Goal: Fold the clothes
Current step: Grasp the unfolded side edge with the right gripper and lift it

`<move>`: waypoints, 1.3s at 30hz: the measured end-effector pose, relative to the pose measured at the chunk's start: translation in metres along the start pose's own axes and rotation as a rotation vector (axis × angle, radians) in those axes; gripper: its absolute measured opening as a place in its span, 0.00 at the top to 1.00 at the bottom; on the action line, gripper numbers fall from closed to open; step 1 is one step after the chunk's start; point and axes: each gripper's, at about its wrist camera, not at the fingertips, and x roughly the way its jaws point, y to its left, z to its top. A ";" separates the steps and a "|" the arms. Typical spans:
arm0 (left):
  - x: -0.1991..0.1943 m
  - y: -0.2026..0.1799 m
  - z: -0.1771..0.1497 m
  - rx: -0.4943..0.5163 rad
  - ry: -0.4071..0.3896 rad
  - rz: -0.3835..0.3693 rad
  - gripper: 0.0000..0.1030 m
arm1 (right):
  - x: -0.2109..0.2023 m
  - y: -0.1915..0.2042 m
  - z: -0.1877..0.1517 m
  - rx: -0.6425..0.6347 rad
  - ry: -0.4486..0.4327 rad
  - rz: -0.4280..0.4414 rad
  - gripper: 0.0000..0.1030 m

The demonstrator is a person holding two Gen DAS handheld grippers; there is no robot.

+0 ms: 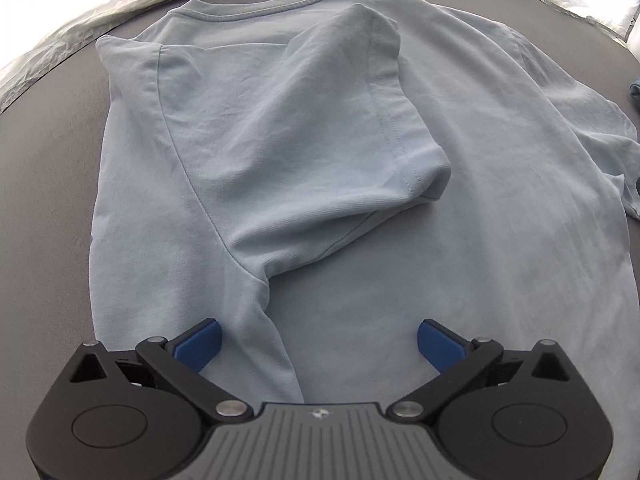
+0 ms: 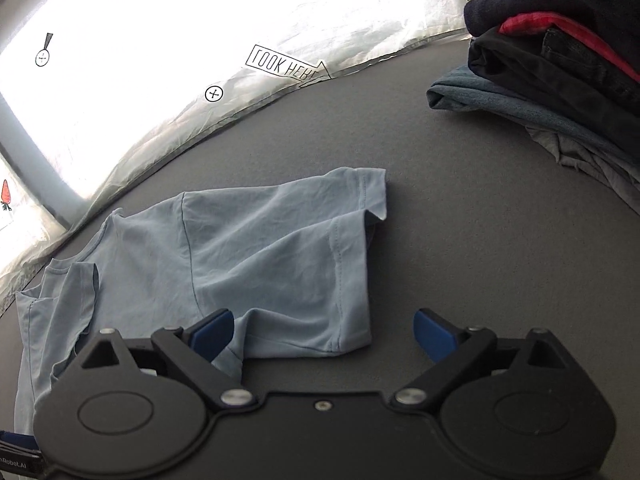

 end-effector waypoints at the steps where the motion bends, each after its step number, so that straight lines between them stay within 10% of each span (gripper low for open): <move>1: 0.000 0.000 0.000 0.000 0.003 0.000 0.00 | 0.003 -0.001 0.002 0.003 -0.007 0.000 0.05; 13: 0.002 0.004 0.008 -0.014 0.050 0.002 0.00 | 0.030 0.023 0.016 -0.090 -0.011 0.012 0.26; 15: 0.002 0.005 0.009 -0.011 0.055 0.001 0.00 | 0.031 0.026 0.016 -0.106 -0.012 0.008 0.36; 20: 0.001 0.008 0.008 -0.014 0.051 0.001 0.00 | 0.034 0.019 0.025 -0.094 0.022 -0.008 0.96; 39: -0.025 0.047 0.000 -0.126 -0.003 0.014 0.00 | -0.009 0.110 0.034 -0.259 -0.058 0.149 0.96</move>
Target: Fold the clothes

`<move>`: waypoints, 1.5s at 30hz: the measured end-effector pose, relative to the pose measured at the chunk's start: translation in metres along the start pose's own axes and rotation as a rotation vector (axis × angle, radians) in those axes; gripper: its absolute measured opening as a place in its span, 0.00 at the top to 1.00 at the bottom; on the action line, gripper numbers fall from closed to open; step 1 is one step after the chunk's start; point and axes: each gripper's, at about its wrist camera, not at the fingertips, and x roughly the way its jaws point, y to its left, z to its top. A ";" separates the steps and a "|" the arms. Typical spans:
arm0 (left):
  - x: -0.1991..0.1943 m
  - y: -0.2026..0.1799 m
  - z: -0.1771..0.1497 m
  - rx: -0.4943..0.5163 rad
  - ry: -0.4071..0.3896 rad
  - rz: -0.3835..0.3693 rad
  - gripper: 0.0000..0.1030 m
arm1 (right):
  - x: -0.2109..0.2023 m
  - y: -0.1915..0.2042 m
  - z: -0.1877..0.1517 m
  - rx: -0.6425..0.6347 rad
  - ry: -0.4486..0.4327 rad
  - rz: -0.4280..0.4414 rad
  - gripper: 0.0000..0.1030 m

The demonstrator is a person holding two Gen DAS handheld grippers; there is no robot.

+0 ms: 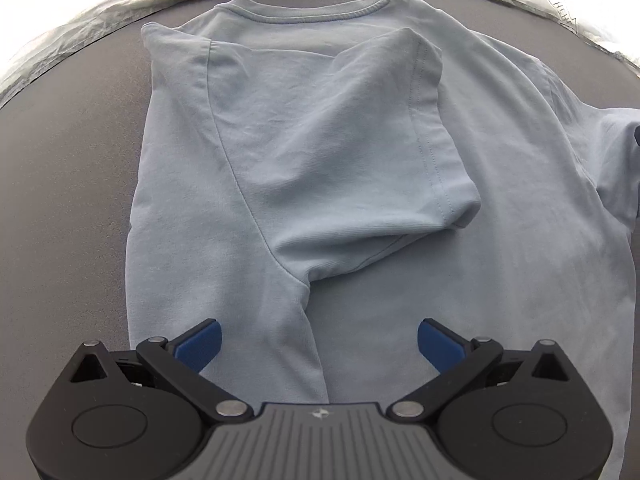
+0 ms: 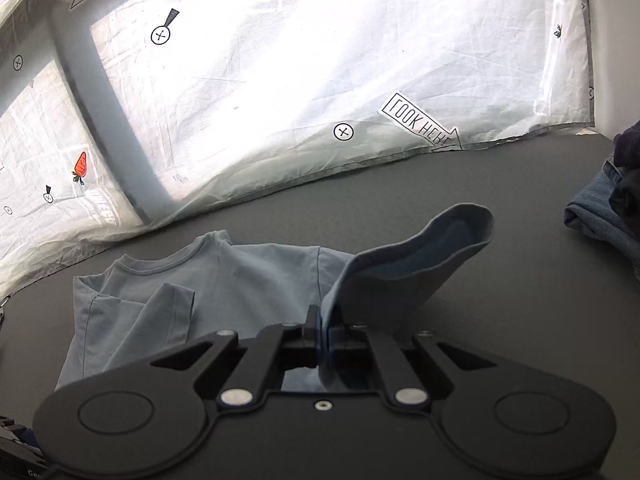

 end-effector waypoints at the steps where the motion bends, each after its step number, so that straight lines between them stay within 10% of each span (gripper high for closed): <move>1: -0.002 0.006 0.000 -0.015 -0.006 0.002 0.00 | 0.001 0.009 0.000 -0.018 0.010 0.010 0.96; 27: 0.006 0.080 0.004 -0.166 -0.024 0.069 0.00 | 0.031 0.146 -0.031 -0.246 0.152 0.210 0.96; 34: 0.016 0.076 -0.002 -0.152 0.008 0.081 0.00 | 0.041 0.155 -0.058 -0.316 0.253 0.244 0.75; 45: 0.017 0.080 -0.006 -0.183 0.002 0.056 0.00 | -0.018 0.130 -0.058 -0.248 0.150 0.314 0.60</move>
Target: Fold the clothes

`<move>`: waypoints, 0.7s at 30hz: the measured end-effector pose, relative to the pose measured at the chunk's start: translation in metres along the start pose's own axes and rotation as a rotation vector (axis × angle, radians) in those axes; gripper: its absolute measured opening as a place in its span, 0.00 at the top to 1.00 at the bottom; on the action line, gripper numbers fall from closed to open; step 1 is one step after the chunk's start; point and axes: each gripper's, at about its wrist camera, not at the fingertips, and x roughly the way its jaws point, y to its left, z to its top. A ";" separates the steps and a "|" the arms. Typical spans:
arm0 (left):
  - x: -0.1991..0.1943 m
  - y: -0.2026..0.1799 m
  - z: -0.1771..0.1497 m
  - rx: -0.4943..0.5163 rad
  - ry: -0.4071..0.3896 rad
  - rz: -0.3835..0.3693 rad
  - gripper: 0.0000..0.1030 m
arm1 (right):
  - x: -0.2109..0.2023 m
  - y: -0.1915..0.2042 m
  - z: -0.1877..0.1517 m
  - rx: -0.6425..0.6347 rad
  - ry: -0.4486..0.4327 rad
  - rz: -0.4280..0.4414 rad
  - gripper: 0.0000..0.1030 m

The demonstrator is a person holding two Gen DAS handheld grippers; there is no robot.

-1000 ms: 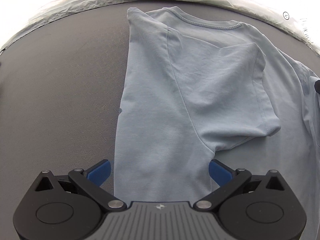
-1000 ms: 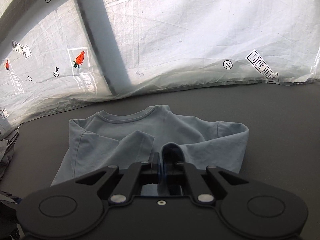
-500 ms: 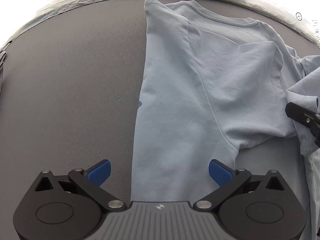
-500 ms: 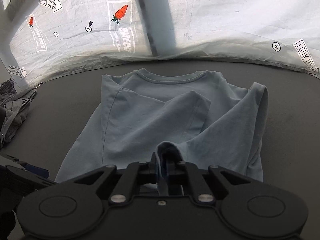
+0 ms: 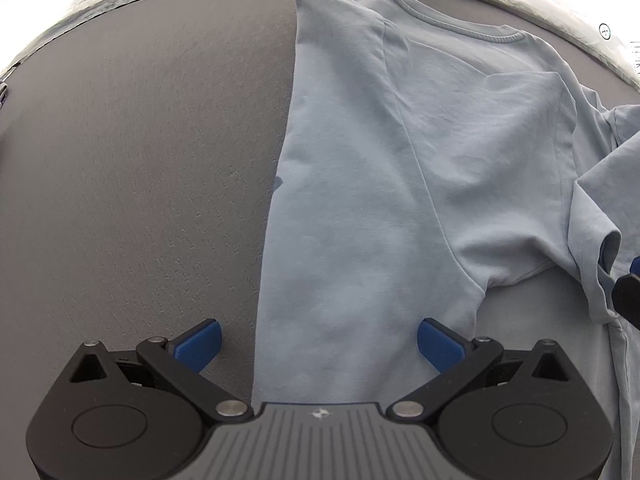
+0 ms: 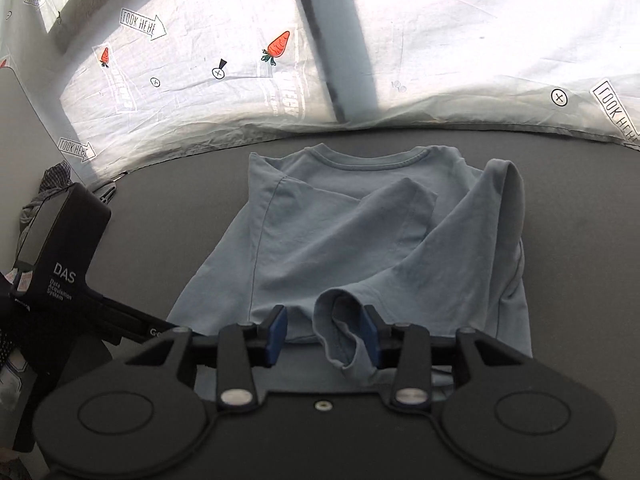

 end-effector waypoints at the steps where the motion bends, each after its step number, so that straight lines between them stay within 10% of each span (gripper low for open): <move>1: -0.001 -0.002 -0.001 0.008 -0.006 0.007 0.00 | -0.005 -0.006 0.000 0.016 -0.014 -0.022 0.60; 8: -0.058 -0.040 -0.013 0.231 -0.324 -0.020 0.00 | -0.016 -0.059 -0.009 0.124 -0.013 -0.265 0.54; 21: -0.059 -0.154 -0.017 0.625 -0.405 -0.045 0.01 | -0.009 -0.113 -0.029 0.219 0.072 -0.368 0.25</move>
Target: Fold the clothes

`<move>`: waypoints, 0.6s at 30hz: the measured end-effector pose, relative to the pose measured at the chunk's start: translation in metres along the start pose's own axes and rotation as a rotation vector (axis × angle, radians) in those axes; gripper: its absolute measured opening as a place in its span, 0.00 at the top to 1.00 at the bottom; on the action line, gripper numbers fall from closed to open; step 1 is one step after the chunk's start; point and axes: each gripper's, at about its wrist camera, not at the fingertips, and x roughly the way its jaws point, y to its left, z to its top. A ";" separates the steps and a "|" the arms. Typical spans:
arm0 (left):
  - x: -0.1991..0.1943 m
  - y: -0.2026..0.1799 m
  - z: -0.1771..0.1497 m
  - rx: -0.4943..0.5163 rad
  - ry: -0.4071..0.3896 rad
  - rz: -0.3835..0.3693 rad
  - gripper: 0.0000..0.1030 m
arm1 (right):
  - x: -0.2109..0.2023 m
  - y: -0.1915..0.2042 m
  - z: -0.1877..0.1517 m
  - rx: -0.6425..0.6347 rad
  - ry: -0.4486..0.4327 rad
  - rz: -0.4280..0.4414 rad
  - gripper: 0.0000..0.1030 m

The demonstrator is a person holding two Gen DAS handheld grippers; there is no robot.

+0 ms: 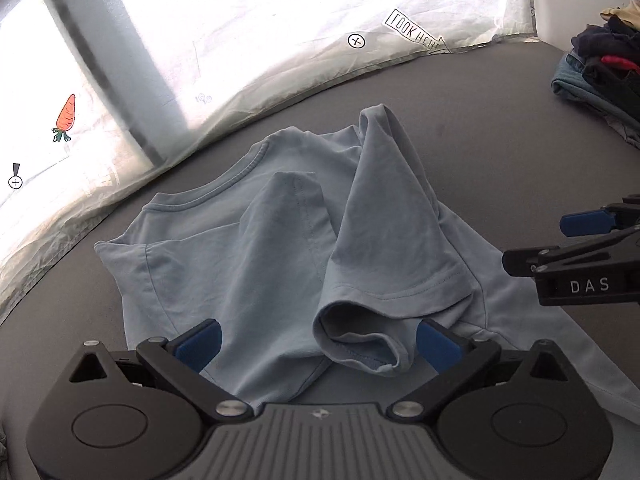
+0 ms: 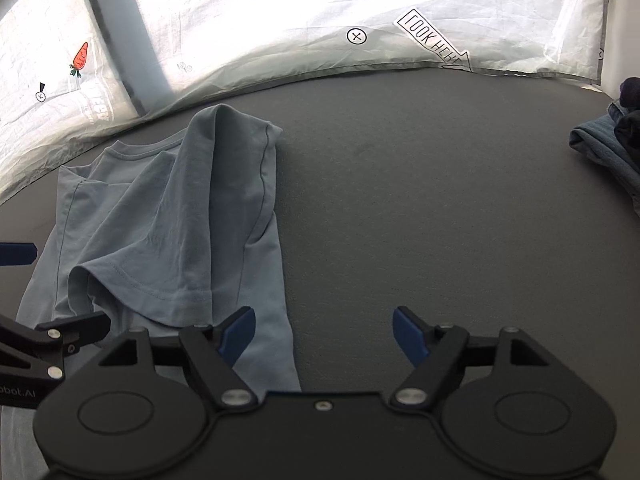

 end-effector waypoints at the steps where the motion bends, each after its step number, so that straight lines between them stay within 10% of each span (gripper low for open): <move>1: 0.001 -0.004 0.004 0.008 -0.006 -0.008 0.01 | 0.001 -0.003 0.001 0.011 0.005 -0.004 0.23; 6: 0.008 -0.017 0.024 -0.003 -0.020 -0.044 0.07 | 0.005 -0.019 0.002 0.058 0.024 -0.017 0.18; 9: 0.016 -0.024 0.039 -0.045 0.005 -0.098 0.28 | 0.007 -0.027 0.000 0.075 0.039 -0.038 0.16; 16: 0.037 -0.049 0.052 -0.051 0.052 -0.110 0.31 | 0.009 -0.028 -0.003 0.070 0.031 -0.030 0.10; 18: 0.040 -0.051 0.051 -0.037 0.058 -0.099 0.50 | 0.010 -0.026 -0.004 0.062 0.029 -0.036 0.08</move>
